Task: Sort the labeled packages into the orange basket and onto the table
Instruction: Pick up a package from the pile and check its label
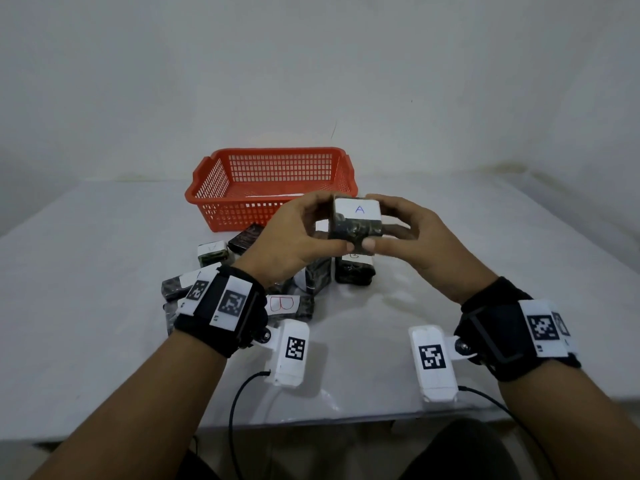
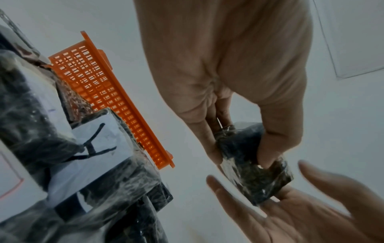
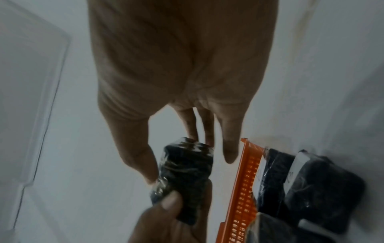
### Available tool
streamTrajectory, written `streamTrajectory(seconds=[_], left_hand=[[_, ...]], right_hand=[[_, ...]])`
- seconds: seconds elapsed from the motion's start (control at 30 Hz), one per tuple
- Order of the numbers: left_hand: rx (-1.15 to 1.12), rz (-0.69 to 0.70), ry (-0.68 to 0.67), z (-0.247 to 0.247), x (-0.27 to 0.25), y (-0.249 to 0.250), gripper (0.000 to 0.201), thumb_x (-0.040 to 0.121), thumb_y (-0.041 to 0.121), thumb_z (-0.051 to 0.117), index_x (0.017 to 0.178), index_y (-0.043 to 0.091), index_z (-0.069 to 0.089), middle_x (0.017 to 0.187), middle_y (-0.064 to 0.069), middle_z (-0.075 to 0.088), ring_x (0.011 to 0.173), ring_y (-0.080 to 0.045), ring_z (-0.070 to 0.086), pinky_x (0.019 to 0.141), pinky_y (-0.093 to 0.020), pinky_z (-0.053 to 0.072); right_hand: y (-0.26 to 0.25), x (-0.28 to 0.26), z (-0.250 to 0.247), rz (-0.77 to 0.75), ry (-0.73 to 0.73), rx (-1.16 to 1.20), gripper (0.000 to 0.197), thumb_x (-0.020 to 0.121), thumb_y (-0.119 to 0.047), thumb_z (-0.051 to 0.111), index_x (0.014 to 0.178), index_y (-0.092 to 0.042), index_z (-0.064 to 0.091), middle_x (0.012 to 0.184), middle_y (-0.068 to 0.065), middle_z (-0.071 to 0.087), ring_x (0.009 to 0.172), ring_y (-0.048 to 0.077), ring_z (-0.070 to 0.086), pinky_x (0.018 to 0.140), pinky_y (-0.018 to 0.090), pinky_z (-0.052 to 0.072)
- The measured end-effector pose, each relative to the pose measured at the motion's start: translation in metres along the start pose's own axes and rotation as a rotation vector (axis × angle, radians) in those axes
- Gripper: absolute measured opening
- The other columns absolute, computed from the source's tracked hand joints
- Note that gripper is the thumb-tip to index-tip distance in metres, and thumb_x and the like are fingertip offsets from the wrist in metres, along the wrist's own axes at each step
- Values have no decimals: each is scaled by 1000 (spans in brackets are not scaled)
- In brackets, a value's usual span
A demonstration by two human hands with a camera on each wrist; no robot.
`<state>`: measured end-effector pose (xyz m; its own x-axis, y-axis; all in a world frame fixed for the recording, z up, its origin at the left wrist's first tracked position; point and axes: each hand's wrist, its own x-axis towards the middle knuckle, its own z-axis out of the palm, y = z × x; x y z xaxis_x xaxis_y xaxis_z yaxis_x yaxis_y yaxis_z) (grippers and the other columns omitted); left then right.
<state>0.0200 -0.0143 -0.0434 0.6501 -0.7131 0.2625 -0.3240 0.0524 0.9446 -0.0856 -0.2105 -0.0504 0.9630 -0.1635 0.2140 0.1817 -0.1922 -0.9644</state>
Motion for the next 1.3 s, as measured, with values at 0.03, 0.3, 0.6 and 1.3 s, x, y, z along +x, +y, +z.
streamTrajectory(seconds=[0.03, 0.3, 0.6, 1.3], left_hand=[[-4, -5, -4, 0, 0, 0, 64, 78, -12, 80, 134, 7, 57, 129, -4, 69, 123, -14, 66, 96, -30, 58], [-40, -34, -36, 7, -7, 2, 66, 80, 3, 85, 138, 19, 56, 135, -5, 65, 118, -20, 70, 97, -38, 60], [65, -37, 55, 5, -7, 4, 33, 97, 23, 70, 128, 12, 70, 119, 0, 77, 111, -12, 73, 98, -28, 57], [17, -29, 13, 4, -8, 7, 34, 96, 13, 70, 131, 12, 68, 120, -1, 77, 112, -13, 72, 97, -22, 56]], right_hand=[[-2, 0, 2, 53, -7, 74, 51, 91, -18, 79, 139, -16, 62, 134, 7, 70, 115, 24, 73, 99, 38, 60], [3, -2, 13, 80, 115, 192, 39, 94, -10, 75, 131, -7, 64, 114, 18, 77, 103, 33, 77, 86, 42, 65], [0, 2, 15, 65, 94, 98, 43, 89, -21, 80, 128, -8, 67, 121, 13, 75, 108, 26, 76, 92, 41, 62], [-3, -1, 10, 34, 147, 58, 33, 93, -12, 75, 125, -8, 70, 117, 14, 77, 106, 26, 77, 94, 43, 63]])
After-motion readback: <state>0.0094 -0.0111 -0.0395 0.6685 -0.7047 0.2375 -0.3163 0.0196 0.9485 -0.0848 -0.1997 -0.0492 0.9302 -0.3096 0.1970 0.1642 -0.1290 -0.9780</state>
